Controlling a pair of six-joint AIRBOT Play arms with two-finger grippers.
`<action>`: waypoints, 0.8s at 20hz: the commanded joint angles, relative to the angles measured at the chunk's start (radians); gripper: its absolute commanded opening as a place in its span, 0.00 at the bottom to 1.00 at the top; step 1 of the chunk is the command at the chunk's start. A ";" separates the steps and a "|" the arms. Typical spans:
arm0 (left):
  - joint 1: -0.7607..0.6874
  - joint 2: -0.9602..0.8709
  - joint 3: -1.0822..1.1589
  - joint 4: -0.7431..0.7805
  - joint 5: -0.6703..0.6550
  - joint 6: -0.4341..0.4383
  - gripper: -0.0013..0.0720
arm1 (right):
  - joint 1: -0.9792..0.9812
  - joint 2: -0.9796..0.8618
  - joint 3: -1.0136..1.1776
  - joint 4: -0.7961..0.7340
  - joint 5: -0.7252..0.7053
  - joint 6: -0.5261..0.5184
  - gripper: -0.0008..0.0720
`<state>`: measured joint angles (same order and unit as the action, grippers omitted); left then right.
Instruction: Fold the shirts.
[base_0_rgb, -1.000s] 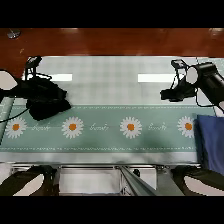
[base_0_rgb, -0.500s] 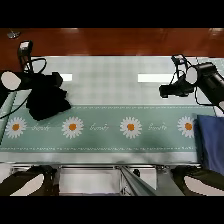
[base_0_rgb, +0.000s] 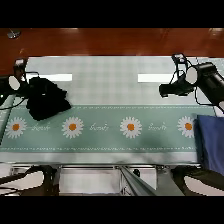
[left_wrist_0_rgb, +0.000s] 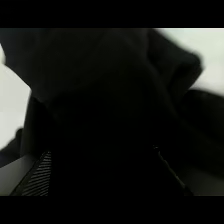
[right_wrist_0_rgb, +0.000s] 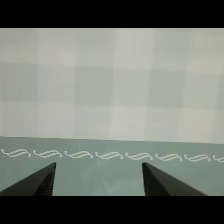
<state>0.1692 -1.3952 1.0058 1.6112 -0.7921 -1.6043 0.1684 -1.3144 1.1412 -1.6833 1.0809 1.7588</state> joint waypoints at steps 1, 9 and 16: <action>0.029 -0.087 0.001 -0.051 -0.183 -0.047 0.97 | 0.001 0.000 0.000 0.011 -0.002 0.005 0.86; 0.029 0.020 0.140 -0.455 -0.324 0.171 0.08 | 0.001 0.090 0.000 0.024 0.061 0.010 0.86; -0.019 0.347 0.409 -0.663 -0.266 0.243 0.08 | 0.001 0.391 0.000 0.029 0.065 0.010 0.86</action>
<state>0.1768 -1.1614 1.3056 1.0248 -1.0744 -1.3918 0.1684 -1.0325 1.1412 -1.6581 1.1400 1.7699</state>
